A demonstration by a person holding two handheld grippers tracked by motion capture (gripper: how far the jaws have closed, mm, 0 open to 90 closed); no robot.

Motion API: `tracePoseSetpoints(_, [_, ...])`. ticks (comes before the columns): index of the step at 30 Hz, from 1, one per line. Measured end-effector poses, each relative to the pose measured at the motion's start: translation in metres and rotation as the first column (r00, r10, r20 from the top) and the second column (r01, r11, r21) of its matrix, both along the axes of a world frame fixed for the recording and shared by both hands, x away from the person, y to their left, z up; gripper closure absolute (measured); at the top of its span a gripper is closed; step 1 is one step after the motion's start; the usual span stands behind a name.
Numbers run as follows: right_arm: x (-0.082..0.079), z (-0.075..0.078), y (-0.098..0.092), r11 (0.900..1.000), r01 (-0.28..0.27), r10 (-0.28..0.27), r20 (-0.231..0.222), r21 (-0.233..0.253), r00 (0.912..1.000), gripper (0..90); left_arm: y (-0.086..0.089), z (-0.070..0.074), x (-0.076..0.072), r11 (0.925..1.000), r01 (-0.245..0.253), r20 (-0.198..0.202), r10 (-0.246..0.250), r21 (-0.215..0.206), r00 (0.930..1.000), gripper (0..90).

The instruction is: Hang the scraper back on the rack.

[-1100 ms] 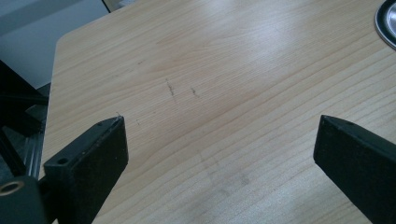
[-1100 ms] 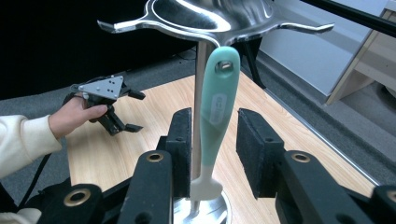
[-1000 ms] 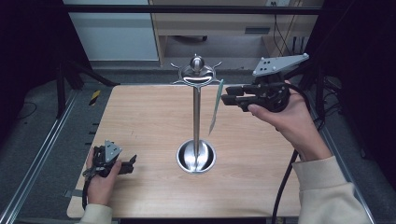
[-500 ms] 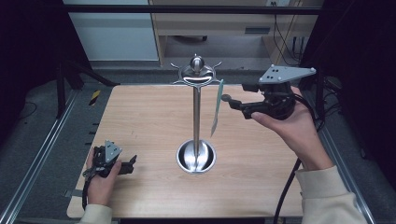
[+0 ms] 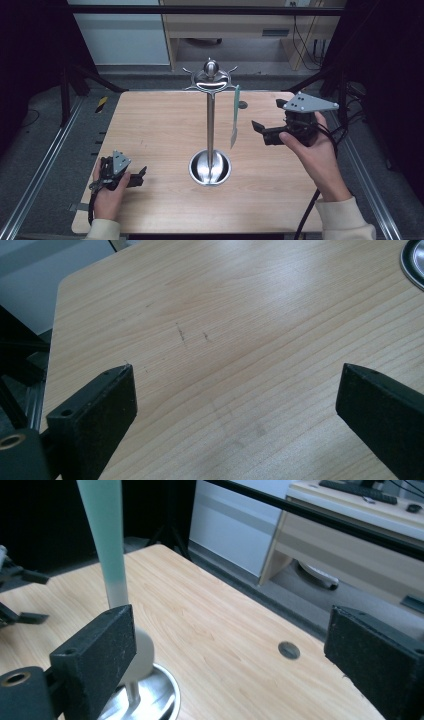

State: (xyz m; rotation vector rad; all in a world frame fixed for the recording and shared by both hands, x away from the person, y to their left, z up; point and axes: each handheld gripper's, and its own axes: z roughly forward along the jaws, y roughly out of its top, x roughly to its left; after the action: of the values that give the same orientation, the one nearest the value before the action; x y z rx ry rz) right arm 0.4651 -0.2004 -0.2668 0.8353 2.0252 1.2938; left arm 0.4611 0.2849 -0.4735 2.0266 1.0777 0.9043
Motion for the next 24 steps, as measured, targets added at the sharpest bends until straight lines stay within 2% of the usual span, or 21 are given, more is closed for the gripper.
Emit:
tracePoseSetpoints(6, [-0.007,-0.031,-0.006,1.000,0.021,-0.021,-0.032,0.001,0.9993,7.3,-0.001,0.000,0.000,1.0000,0.001,-0.001,-0.001,0.001,1.0000,2.8])
tracePoseSetpoints(9, [-0.010,-0.049,-0.008,1.000,0.022,-0.022,-0.046,0.016,0.9987,14.1,-0.001,0.000,0.000,1.0000,0.001,-0.002,-0.001,0.004,1.0000,2.8])
tracePoseSetpoints(14, [-0.014,-0.081,-0.007,1.000,0.020,-0.020,-0.071,-0.002,0.9973,11.9,0.000,-0.001,0.000,1.0000,0.001,-0.004,-0.001,0.004,1.0000,2.8])
tracePoseSetpoints(17, [-0.014,-0.100,-0.008,0.999,0.044,-0.043,-0.083,0.007,0.9956,10.8,-0.001,-0.001,0.000,0.9999,0.005,-0.006,-0.005,0.009,1.0000,2.8])
tracePoseSetpoints(20, [-0.013,-0.117,-0.009,0.997,0.073,-0.072,-0.075,0.017,0.9946,8.8,-0.002,-0.002,0.000,0.9999,0.006,-0.007,-0.006,0.010,1.0000,2.8])
tracePoseSetpoints(24, [-0.010,-0.140,-0.010,0.994,0.109,-0.107,-0.095,0.010,0.9896,8.8,-0.002,-0.002,0.001,0.9999,0.005,-0.008,-0.005,0.012,1.0000,2.8])
